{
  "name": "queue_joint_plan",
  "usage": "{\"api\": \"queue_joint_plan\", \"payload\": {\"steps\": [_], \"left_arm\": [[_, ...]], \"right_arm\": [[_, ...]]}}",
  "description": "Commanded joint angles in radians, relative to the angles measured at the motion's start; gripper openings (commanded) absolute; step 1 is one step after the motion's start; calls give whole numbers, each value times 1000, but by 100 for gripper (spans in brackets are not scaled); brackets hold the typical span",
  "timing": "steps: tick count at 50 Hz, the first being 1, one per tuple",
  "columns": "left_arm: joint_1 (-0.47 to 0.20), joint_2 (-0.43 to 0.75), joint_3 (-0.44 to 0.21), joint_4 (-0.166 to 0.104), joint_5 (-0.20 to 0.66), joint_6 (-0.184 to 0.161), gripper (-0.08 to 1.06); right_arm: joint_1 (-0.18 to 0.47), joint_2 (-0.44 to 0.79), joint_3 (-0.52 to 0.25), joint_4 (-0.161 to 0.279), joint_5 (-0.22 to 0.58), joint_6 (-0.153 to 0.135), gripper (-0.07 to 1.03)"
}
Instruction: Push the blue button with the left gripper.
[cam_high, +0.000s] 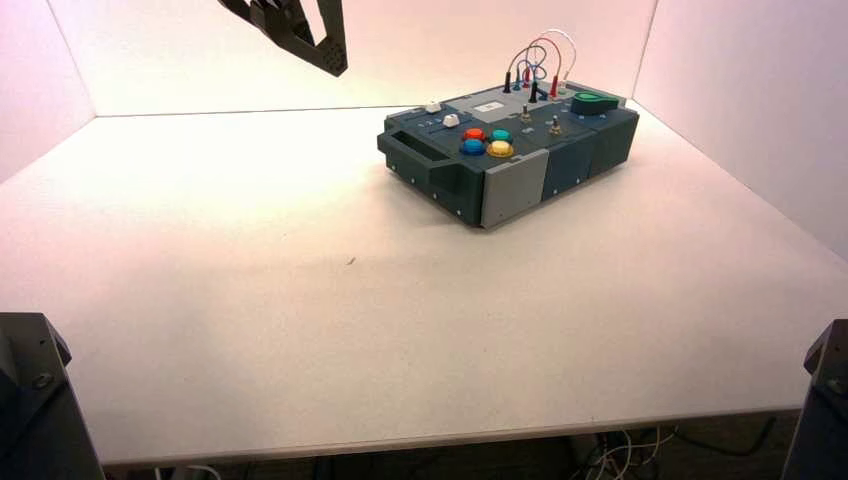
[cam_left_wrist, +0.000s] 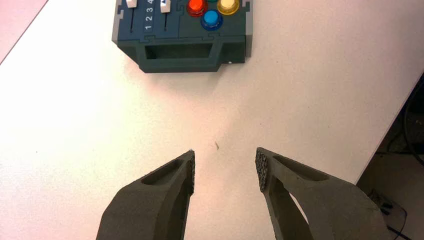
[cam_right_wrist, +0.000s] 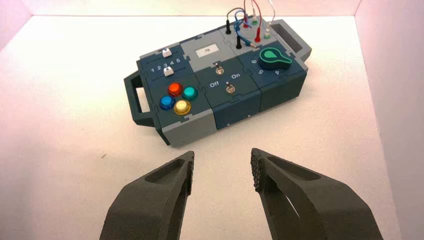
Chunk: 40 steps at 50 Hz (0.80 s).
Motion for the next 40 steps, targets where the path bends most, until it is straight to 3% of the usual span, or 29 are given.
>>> {"api": "queue_joint_plan", "payload": {"steps": [1,26,40], "left_arm": [[5,0,-12,2,-8,2,64],[5,11,-14,2,-9,3,64],[5,23,-12,5,-8,5,64]], "right_arm": [[5,25,-12,5,-6,3,60],[9,38,-12,6,-5,2,60],[69,81,-14,6,-3,3,60]]}}
